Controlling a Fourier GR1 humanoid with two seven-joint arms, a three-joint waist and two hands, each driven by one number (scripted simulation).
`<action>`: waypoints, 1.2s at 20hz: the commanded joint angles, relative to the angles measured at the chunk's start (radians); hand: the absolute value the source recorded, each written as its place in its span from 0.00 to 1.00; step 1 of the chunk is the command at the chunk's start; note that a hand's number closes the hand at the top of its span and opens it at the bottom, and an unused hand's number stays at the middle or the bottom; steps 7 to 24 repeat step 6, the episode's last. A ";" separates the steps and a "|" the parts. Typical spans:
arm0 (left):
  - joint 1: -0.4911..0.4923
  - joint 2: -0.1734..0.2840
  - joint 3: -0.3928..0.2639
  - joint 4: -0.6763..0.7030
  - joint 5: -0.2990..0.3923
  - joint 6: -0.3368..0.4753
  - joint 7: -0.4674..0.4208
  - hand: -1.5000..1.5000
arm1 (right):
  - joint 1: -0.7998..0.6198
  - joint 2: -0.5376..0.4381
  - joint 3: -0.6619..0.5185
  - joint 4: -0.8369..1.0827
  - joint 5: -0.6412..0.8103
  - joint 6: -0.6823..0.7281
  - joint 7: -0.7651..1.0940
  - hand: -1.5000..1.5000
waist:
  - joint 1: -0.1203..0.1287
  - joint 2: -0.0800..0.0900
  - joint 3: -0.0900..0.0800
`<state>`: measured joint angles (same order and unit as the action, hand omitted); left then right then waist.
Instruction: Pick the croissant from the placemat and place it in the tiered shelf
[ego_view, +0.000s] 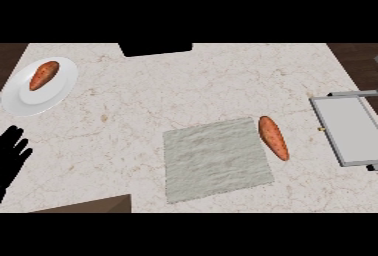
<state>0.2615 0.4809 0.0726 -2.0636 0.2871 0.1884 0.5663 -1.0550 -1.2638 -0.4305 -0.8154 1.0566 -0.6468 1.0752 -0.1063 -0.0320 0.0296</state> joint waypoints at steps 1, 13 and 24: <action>0.031 -0.084 -0.051 0.149 0.012 0.015 -0.016 0.50 | 0.014 -0.008 -0.057 -0.072 0.009 -0.006 0.138 0.00 | -0.031 0.015 -0.038; 0.065 -0.088 -0.046 0.133 0.021 0.006 -0.015 0.50 | 0.038 -0.009 -0.099 -0.162 -0.010 0.077 0.117 0.00 | -0.048 0.007 -0.039; 0.065 -0.088 -0.046 0.133 0.021 0.006 -0.015 0.50 | 0.038 -0.009 -0.099 -0.162 -0.010 0.077 0.117 0.00 | -0.048 0.007 -0.039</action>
